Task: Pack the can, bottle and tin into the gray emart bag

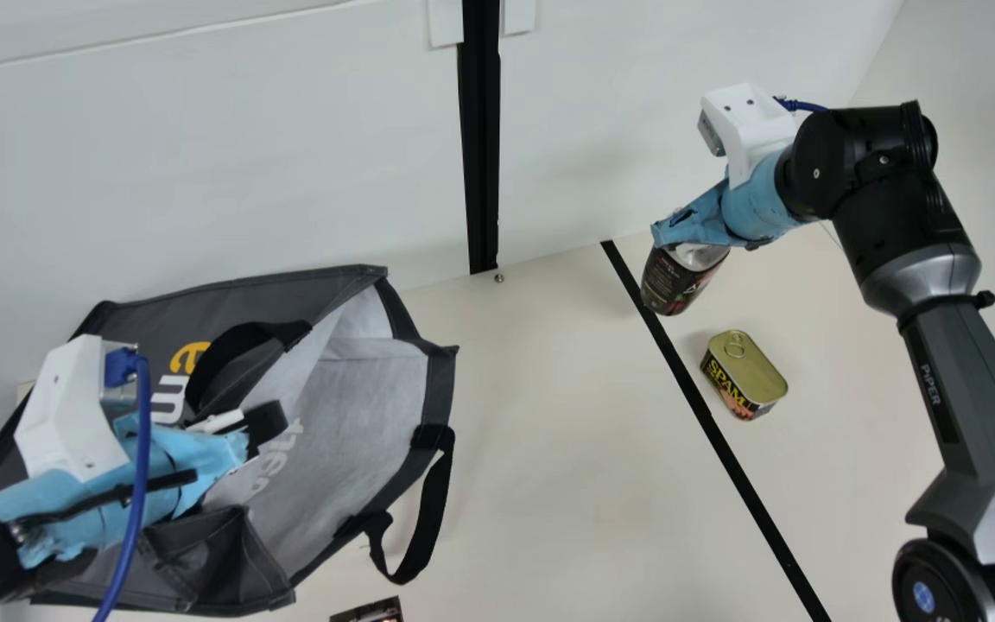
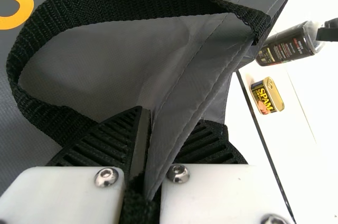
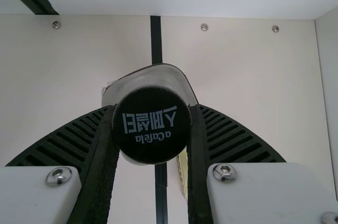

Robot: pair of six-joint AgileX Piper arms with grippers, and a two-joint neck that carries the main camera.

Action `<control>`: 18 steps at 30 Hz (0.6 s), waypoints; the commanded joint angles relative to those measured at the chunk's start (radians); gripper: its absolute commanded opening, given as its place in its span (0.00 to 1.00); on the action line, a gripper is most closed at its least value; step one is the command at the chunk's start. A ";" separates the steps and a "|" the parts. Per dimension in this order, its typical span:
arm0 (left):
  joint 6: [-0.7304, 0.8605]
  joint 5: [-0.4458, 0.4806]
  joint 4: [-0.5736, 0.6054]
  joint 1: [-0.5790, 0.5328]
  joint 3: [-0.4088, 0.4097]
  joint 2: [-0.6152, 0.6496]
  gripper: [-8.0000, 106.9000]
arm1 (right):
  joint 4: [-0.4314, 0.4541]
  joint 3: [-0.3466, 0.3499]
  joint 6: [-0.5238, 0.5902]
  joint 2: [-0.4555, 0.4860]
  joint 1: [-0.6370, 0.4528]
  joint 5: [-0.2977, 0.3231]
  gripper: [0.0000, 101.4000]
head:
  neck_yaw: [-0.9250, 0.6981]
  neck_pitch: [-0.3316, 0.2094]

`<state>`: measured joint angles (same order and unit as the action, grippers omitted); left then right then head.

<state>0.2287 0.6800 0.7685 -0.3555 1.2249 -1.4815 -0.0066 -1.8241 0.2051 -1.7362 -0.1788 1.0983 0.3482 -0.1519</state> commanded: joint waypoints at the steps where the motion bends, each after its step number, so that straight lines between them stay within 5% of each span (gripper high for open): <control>1: 0.000 0.000 0.000 0.000 0.000 0.000 0.16 | 0.000 0.007 0.002 0.010 0.008 0.004 0.00 | 0.001 -0.023; 18: 0.000 0.000 0.000 0.000 0.000 0.000 0.16 | -0.044 0.111 0.064 0.136 0.084 0.024 0.00 | 0.001 -0.023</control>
<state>0.2287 0.6800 0.7685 -0.3555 1.2249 -1.4815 -0.0471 -1.7199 0.2672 -1.6058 -0.0973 1.1196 0.3482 -0.1519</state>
